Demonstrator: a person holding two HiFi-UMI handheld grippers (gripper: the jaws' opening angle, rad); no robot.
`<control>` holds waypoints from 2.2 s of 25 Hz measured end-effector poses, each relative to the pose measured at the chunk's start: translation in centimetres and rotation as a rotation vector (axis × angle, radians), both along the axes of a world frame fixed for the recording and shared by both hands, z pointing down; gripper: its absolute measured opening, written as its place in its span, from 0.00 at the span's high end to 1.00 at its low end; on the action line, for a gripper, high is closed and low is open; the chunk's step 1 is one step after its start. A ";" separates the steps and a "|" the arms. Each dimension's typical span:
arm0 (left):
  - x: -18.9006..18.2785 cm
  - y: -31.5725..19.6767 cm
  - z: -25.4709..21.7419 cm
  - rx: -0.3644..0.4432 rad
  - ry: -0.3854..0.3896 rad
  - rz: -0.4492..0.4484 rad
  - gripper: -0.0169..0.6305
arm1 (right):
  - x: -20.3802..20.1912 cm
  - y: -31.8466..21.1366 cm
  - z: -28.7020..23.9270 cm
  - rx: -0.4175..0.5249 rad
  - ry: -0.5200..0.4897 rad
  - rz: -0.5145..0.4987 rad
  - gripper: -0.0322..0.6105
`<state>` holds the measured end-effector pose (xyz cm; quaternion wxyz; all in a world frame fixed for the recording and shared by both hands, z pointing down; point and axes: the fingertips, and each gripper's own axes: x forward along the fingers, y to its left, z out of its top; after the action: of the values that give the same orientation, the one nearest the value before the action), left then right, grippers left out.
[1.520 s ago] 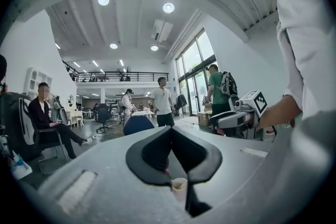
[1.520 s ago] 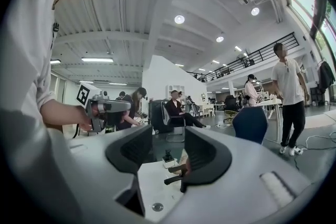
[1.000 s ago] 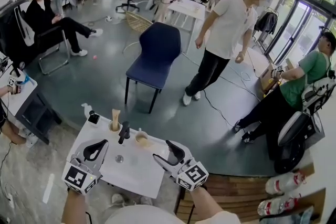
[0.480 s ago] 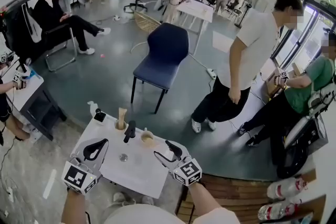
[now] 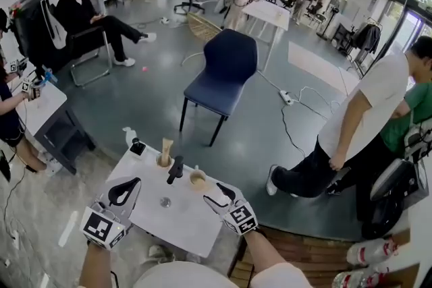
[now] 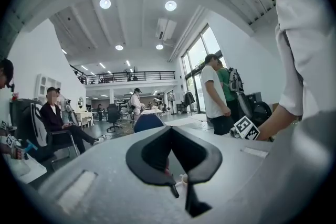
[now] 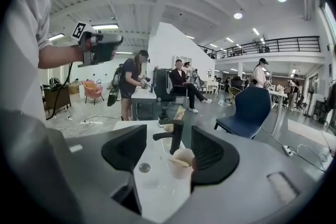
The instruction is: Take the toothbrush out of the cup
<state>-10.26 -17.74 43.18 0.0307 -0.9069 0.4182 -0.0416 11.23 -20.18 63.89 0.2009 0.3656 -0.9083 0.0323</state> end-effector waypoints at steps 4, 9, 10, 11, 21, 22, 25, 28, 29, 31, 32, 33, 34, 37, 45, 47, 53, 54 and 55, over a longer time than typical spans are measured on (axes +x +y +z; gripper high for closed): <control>-0.1 -0.3 0.1 -0.006 -0.007 -0.020 0.96 | 0.2 -1.0 1.8 -0.025 0.036 -0.017 0.53; -0.1 -0.6 0.4 -0.014 -0.017 -0.041 0.96 | -0.1 -1.4 4.1 -0.044 0.130 -0.089 0.54; -0.1 -0.7 0.4 -0.014 -0.017 -0.045 0.96 | -0.2 -1.4 4.6 -0.043 0.159 -0.110 0.54; -0.2 -0.7 0.4 -0.015 -0.017 -0.049 0.96 | -0.4 -1.4 5.0 -0.042 0.187 -0.131 0.54; -1.4 -0.5 0.9 -0.020 -0.028 -0.101 0.96 | -0.7 -2.1 10.7 -0.016 0.456 -0.286 0.58; -1.6 -0.5 0.9 -0.021 -0.028 -0.107 0.96 | -0.6 -2.3 11.2 -0.012 0.481 -0.300 0.58; -2.0 -0.3 0.8 -0.025 -0.031 -0.124 0.96 | -0.5 -2.7 12.4 -0.003 0.548 -0.344 0.59; -2.3 -0.1 0.8 -0.028 -0.035 -0.138 0.96 | -0.4 -3.0 13.5 0.002 0.597 -0.382 0.59; -2.5 -0.1 0.9 -0.029 -0.037 -0.143 0.96 | -0.4 -3.1 13.9 0.007 0.614 -0.394 0.60; -2.8 0.0 1.3 -0.028 -0.040 -0.151 0.96 | -0.4 -3.3 14.8 0.022 0.654 -0.422 0.61; -3.0 0.0 1.5 -0.028 -0.042 -0.155 0.96 | -0.5 -3.4 15.2 0.030 0.674 -0.435 0.61; -3.1 0.0 1.5 -0.030 -0.043 -0.161 0.96 | -0.5 -3.6 15.6 0.036 0.692 -0.447 0.62; -3.2 0.0 1.4 -0.033 -0.044 -0.167 0.96 | -0.5 -3.7 16.0 0.040 0.706 -0.456 0.62; -3.4 0.2 1.5 -0.039 -0.049 -0.179 0.96 | -0.4 -4.1 16.8 0.040 0.733 -0.475 0.63; -4.4 0.5 1.8 -0.051 -0.062 -0.212 0.96 | -0.7 -5.0 18.1 0.045 0.760 -0.513 0.67; -4.6 0.5 2.0 -0.055 -0.065 -0.217 0.96 | -0.8 -5.3 18.2 0.045 0.759 -0.516 0.67; -4.8 0.5 2.8 -0.064 -0.067 -0.219 0.96 | -1.5 -5.9 18.2 0.031 0.739 -0.518 0.71; -4.8 0.5 2.9 -0.065 -0.068 -0.219 0.96 | -1.6 -6.1 18.1 0.029 0.731 -0.515 0.71; -4.8 0.5 2.9 -0.067 -0.068 -0.220 0.96 | -1.7 -6.2 18.1 0.026 0.723 -0.509 0.71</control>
<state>-15.02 -17.27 46.07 0.0097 -0.8540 0.5123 -0.0896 9.51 -26.43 81.95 0.5028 0.1204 -0.8409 -0.1599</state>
